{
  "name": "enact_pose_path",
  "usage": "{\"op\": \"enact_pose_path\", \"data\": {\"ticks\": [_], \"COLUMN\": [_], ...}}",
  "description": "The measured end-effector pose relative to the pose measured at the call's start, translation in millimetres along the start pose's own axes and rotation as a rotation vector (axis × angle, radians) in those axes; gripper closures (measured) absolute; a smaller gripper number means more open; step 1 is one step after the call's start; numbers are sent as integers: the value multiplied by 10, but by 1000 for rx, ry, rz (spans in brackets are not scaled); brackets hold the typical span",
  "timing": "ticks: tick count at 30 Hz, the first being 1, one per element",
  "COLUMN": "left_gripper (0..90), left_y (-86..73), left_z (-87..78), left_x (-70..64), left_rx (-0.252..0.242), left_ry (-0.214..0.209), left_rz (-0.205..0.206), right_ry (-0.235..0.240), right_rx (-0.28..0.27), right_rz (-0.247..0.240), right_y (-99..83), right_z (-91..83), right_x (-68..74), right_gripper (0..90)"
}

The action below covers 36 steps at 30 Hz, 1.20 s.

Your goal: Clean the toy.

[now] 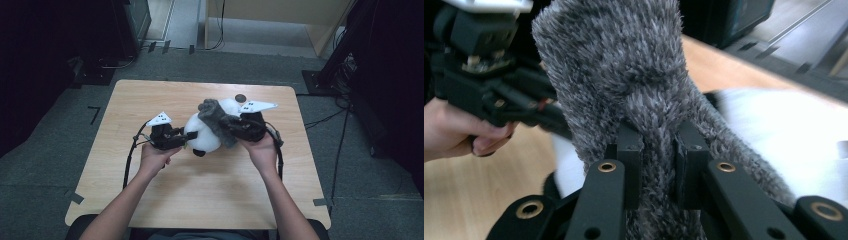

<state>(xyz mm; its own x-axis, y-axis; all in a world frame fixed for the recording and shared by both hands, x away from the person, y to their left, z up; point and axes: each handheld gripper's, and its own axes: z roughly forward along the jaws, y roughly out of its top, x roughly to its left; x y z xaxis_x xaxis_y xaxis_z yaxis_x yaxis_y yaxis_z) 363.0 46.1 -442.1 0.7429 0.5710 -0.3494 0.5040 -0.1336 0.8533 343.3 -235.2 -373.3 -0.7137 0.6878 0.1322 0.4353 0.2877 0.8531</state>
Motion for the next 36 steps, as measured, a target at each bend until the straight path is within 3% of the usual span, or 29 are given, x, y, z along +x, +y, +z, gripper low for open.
{"op": "enact_pose_path", "data": {"ticks": [3, 6, 9, 18, 25, 31, 34, 36], "left_gripper": [619, 620, 622, 622, 623, 623, 622, 620], "left_y": [-25, -68, -88, -48, -43, -29, -14, -5], "left_z": [2, 2, 8, 14, 11, -16, -19, -25], "left_x": [-12, 8, 8, -26, -3, 29, -10, -15], "left_rx": [-11, -4, -8, -38, -52, -80, -84, -78], "left_ry": [21, 29, 32, 47, 42, -9, -13, -7], "left_rz": [-28, -50, -76, -118, -173, -267, -251, -241], "right_ry": [4, -33, -18, 18, 44, 63, 50, 29], "right_rx": [19, 20, 16, 21, 57, 94, 139, 139], "right_rz": [-3, -35, -28, -80, -126, -157, -187, -198], "right_y": [-91, -156, -231, -358, -461, -521, -590, -634], "right_z": [156, 230, 276, 392, 566, 713, 816, 855], "right_x": [121, 223, 292, 567, 725, 790, 829, 819], "right_gripper": [782, 783, 784, 784, 788, 795, 798, 803]}}
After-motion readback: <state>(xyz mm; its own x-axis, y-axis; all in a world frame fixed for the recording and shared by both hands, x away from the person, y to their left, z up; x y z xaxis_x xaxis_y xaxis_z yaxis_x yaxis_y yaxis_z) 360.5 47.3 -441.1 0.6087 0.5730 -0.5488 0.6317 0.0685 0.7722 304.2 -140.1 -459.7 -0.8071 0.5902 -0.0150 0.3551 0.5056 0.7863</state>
